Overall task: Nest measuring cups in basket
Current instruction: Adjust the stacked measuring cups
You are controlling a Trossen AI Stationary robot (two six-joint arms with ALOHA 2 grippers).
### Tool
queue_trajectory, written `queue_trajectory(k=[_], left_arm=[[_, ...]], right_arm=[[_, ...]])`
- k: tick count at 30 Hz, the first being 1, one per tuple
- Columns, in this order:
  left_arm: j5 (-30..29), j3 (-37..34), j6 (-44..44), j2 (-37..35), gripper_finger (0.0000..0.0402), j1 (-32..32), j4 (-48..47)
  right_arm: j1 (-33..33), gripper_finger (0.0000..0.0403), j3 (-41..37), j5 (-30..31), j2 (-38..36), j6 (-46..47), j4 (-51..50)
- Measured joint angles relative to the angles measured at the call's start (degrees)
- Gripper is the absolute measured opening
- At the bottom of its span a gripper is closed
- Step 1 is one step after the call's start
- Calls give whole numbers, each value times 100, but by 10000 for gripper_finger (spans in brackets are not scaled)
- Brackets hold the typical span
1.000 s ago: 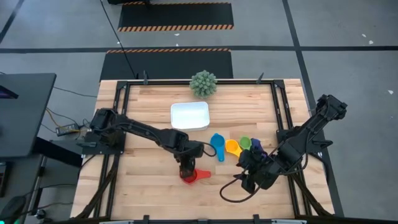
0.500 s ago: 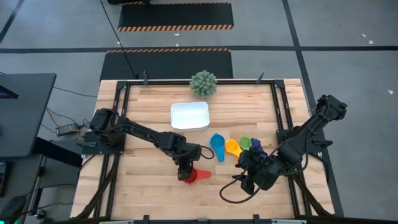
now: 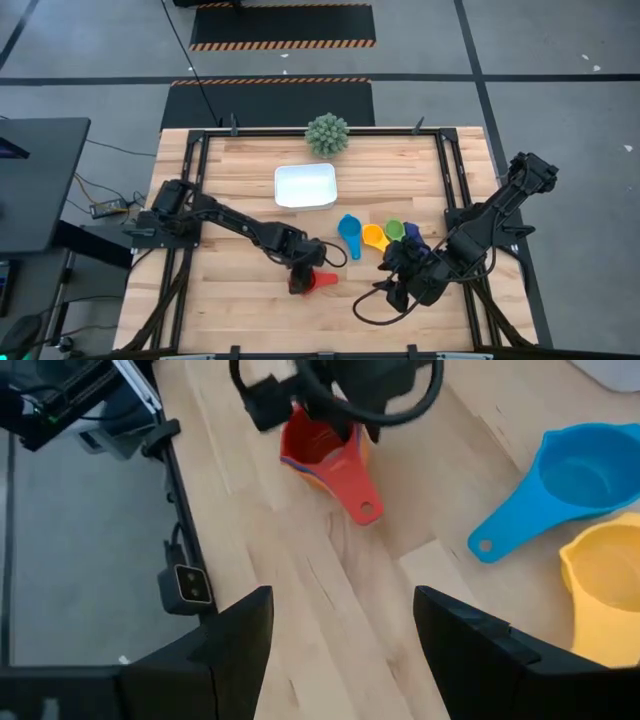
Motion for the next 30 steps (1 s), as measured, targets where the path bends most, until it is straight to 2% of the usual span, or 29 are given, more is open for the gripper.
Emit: queue_trajectory(k=[9,17,23,25,30], left_arm=[[-779,178,364,26,116,-62,61],[-1042,228,493,26,116,74,843],[-1571,228,645,26,116,87,1043],[-1433,228,612,26,116,122,1097],[-649,226,424,-42,116,248,799]], right_arm=[[6,248,0,-50,2,189,-2],[6,248,2,-50,2,324,19],[6,248,0,-52,2,383,22],[6,248,1,-53,2,385,22],[6,248,0,-90,2,386,-2]])
